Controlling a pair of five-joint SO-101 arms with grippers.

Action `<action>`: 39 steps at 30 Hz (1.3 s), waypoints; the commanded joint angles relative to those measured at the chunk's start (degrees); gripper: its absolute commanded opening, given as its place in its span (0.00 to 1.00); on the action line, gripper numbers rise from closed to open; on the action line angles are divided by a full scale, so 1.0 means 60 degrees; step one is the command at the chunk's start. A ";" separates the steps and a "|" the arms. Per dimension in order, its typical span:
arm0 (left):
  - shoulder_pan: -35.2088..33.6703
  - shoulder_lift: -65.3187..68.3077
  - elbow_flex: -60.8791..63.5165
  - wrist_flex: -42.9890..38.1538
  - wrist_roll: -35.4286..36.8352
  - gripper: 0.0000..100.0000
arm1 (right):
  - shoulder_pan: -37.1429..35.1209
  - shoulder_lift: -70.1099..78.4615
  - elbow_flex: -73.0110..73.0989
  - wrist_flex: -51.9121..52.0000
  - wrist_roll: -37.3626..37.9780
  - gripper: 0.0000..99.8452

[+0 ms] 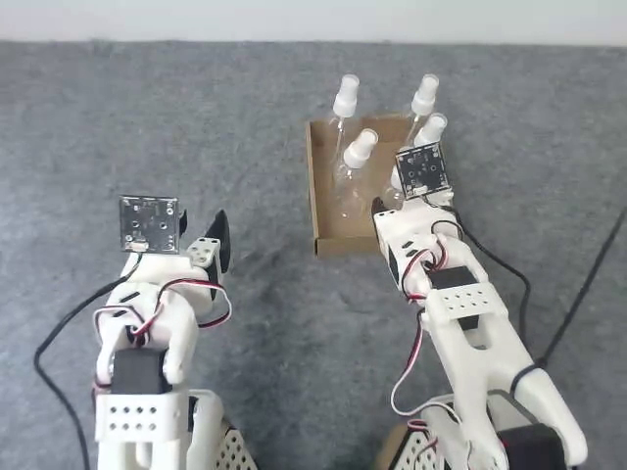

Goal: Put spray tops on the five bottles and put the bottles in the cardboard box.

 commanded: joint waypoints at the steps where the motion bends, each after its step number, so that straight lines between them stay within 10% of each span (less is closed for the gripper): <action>1: -0.0059 0.0073 -0.0081 -0.0264 -0.0015 0.15 | 0.0066 -0.0066 -0.0044 -0.0125 -0.0059 0.15; 27: -0.0059 0.0073 -0.0081 -0.0264 -0.0029 0.15 | 0.0051 -0.0081 -0.0278 -0.0125 -0.0044 0.16; 39: -0.0059 0.0073 -0.0081 -0.0264 -0.0029 0.15 | 0.0051 -0.0081 -0.0278 -0.0110 -0.0044 0.31</action>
